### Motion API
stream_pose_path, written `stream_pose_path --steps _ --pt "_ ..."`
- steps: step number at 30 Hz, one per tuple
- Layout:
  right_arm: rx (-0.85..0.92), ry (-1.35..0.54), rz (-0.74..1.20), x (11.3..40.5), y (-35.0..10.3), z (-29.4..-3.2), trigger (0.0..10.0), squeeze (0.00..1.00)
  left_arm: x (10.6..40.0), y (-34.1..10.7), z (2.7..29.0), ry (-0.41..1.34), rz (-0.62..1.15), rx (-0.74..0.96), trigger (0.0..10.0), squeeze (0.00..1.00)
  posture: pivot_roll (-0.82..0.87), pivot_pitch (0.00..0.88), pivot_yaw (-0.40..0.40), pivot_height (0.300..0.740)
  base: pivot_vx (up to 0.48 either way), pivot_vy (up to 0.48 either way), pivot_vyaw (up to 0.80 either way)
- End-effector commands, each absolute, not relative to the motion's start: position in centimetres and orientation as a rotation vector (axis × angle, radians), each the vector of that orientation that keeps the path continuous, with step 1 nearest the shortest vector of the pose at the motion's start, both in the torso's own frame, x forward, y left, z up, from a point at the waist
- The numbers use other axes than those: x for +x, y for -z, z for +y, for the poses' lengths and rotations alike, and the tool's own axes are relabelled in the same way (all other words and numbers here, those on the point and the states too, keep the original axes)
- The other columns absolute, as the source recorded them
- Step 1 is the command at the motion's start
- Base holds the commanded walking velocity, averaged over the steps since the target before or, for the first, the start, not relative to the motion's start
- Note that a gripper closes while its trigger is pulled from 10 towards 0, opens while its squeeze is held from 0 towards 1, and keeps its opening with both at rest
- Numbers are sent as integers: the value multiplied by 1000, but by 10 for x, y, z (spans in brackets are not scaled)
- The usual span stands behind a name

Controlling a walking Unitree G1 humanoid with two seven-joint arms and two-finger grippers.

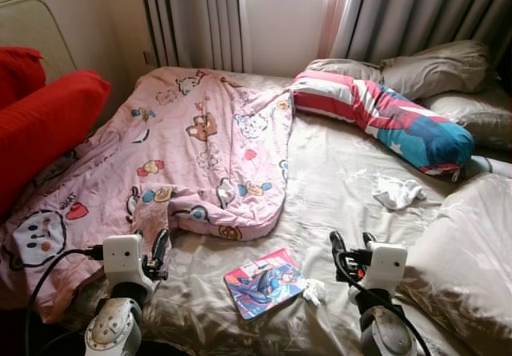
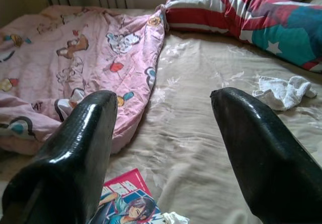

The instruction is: Clean up the room

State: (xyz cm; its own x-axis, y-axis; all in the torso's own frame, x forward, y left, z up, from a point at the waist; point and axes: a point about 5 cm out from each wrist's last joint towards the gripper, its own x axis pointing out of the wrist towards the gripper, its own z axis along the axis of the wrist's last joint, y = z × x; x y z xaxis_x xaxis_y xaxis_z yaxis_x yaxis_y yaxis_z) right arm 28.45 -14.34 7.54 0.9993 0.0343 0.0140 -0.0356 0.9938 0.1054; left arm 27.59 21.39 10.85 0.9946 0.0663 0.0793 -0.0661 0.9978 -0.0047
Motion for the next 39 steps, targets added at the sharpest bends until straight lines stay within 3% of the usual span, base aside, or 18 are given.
stream_pose_path --steps 1,17,39 --pt "96 -40 -1 284 -75 -143 10000 0 276 -112 215 -72 -88 5 10000 0 -38 167 -38 726 0 0 0" --pt "88 -42 2 284 -76 -143 10000 0 277 -106 221 -67 -51 10 10000 0 -43 190 -33 626 0 0 0" --pt "89 -88 10 281 -75 -137 10000 0 277 -101 214 -60 -28 -3 10000 0 -47 188 -38 622 0 0 0"
